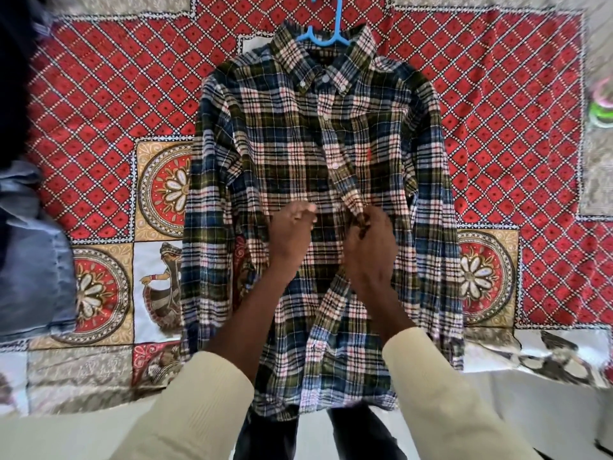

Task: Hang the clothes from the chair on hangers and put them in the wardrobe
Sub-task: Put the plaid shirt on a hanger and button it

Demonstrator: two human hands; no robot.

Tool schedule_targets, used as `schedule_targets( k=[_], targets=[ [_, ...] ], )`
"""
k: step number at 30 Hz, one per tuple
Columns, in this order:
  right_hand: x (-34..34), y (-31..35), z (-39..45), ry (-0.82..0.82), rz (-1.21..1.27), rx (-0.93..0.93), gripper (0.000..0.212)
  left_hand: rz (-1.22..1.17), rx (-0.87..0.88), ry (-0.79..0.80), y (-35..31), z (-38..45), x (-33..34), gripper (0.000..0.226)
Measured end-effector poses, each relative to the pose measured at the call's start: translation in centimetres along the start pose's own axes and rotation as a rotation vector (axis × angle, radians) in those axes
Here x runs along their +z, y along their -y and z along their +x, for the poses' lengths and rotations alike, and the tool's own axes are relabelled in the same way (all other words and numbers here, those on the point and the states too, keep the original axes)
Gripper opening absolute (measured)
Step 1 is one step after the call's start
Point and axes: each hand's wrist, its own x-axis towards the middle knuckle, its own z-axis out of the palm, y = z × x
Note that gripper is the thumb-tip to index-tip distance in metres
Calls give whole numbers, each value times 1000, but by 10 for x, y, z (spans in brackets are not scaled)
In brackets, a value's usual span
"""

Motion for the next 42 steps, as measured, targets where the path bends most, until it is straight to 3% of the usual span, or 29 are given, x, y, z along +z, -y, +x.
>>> schedule_targets(
  k=[5, 8, 11, 13, 15, 19, 21, 23, 25, 29, 37, 42],
  targets=[
    [-5, -8, 17, -41, -34, -223, 39, 190, 109, -8, 6, -12, 22, 11],
    [-3, -9, 20, -76, -284, -481, 45, 236, 166, -72, 2, -7, 32, 20],
    [-1, -16, 25, 36, -340, -535, 43, 318, 243, -95, -3, -4, 37, 23],
    [-2, -20, 28, 192, -91, -448, 26, 388, 243, -101, -6, -2, 41, 22],
    [-5, -18, 30, 299, 227, -211, 14, 413, 215, -111, -7, -1, 44, 15],
    [-7, -11, 33, 317, 544, 153, 21, 436, 162, -136, -9, -4, 47, 13],
    [-6, -9, 31, 333, 500, 104, 25, 379, 112, -123, -10, -4, 44, 16],
    [-3, -10, 27, 305, 302, -85, 37, 228, 18, -112, -9, -5, 38, 19],
    [2, -10, 25, 253, 195, -193, 31, 69, -71, -119, -7, -7, 30, 20],
    [2, -5, 24, 151, 274, -238, 19, -103, -123, -179, -6, -15, 21, 13],
    [-12, 5, 22, 427, 727, 178, 8, -127, -56, -279, -18, -32, 26, 2],
    [-14, 2, 23, 483, 782, 239, 15, -188, -85, -215, -22, -36, 27, 17]
  ],
)
